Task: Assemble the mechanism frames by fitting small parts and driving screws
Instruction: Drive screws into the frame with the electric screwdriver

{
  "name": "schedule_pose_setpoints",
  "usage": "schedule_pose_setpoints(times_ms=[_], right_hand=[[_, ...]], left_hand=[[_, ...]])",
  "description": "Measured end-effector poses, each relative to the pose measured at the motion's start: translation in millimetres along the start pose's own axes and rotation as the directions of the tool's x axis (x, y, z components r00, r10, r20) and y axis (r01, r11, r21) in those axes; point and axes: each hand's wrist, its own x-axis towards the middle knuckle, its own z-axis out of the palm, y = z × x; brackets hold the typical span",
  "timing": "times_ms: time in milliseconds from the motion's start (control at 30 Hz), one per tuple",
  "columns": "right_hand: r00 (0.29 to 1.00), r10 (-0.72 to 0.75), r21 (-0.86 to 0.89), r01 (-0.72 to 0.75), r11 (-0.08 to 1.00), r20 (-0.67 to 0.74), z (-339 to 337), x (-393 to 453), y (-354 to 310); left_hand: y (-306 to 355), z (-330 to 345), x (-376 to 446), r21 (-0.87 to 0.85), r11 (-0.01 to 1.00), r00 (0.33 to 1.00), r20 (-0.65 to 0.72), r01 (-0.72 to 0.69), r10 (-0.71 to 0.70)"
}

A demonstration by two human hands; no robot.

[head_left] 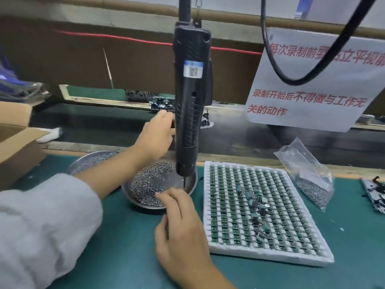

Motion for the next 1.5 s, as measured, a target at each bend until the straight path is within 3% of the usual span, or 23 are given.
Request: schedule_pose_setpoints(times_ms=[167,267,400,567,634,701,801,868,934,1034,1101,1201,1368,1502], right_hand=[[0.998,-0.001,0.073,0.006,0.997,-0.066,-0.3,-1.6,-2.1],[0.992,0.037,0.136,-0.021,0.991,-0.121,-3.5,-0.7,-5.0],[0.985,0.068,0.195,-0.036,0.980,-0.158,-6.9,-4.4,-7.6],[0.988,-0.094,0.171,0.114,0.979,-0.120,-13.8,-10.8,-9.8],[0.984,-0.172,0.146,0.178,0.973,-0.052,-18.0,-13.9,-10.9],[0.956,-0.277,0.144,0.262,0.954,0.100,-21.3,-16.5,-13.9],[0.843,-0.388,0.076,0.389,0.918,0.373,-19.7,-18.3,-17.4],[0.797,-0.398,0.014,0.440,0.898,0.454,-17.1,-17.6,-16.8],[0.796,-0.391,-0.017,0.449,0.893,0.462,-15.6,-18.0,-16.5],[0.819,-0.352,-0.021,0.405,0.914,0.454,-14.8,-18.6,-15.8],[0.833,-0.321,-0.022,0.370,0.929,0.450,-13.7,-18.6,-15.7],[0.833,-0.304,-0.005,0.345,0.938,0.461,-13.4,-18.8,-16.6],[0.824,-0.289,0.052,0.303,0.952,0.487,-16.9,-18.2,-17.9],[0.840,-0.243,0.072,0.239,0.968,0.484,-18.1,-17.3,-17.9]], left_hand=[[-47.5,-46.2,-57.9,0.064,0.992,0.979,-0.166,-0.106,0.116],[-59.5,-70.7,-119.1,0.138,0.956,0.956,-0.108,-0.258,0.273],[-71.2,-76.6,-190.4,0.159,0.929,0.939,-0.028,-0.333,0.342],[-80.2,-66.0,-231.1,0.193,0.880,0.894,-0.034,-0.433,0.447],[-82.3,-61.2,-236.3,0.217,0.842,0.863,0.004,-0.494,0.506],[-85.2,-56.7,-239.1,0.243,0.806,0.834,0.027,-0.540,0.551],[-92.8,-55.0,-239.9,0.240,0.782,0.813,0.054,-0.575,0.580],[-101.5,-57.4,-236.9,0.208,0.815,0.835,0.021,-0.541,0.549],[-112.1,-61.4,-228.5,0.247,0.861,0.875,-0.083,-0.445,0.476],[-133.1,-68.0,-210.3,0.472,0.863,0.928,-0.209,-0.180,0.307],[-144.7,-70.6,-202.2,0.552,0.833,0.964,-0.203,-0.031,0.171],[-149.2,-69.7,-197.0,0.562,0.825,0.986,-0.158,0.054,0.043],[-138.3,-78.7,-192.7,0.358,0.916,0.979,-0.152,0.180,-0.133],[-139.7,-98.1,-189.0,-0.036,0.953,0.941,-0.154,0.301,-0.303]])
